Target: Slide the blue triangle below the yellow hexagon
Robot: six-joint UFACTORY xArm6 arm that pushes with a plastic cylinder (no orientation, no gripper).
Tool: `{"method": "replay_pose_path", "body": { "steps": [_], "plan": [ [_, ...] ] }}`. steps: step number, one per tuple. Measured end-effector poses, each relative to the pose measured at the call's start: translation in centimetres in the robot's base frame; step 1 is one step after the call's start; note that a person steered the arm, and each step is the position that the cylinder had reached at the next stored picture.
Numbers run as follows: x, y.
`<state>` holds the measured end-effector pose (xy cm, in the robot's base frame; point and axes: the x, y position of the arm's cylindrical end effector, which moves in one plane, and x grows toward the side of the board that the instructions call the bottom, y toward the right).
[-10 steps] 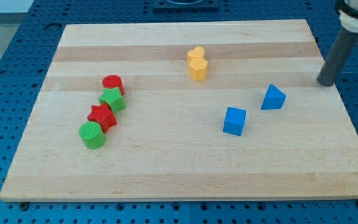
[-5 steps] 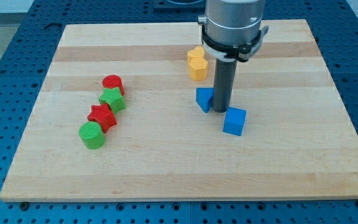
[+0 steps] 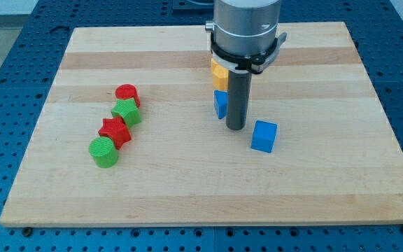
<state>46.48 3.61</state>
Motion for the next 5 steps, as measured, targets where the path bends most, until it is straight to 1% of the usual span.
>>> {"method": "replay_pose_path", "body": {
  "steps": [1,3,4,5],
  "plan": [
    [-0.1,-0.7],
    [-4.6,-0.7],
    [-5.7,-0.7],
    [-5.8,-0.7]
  ]
}}
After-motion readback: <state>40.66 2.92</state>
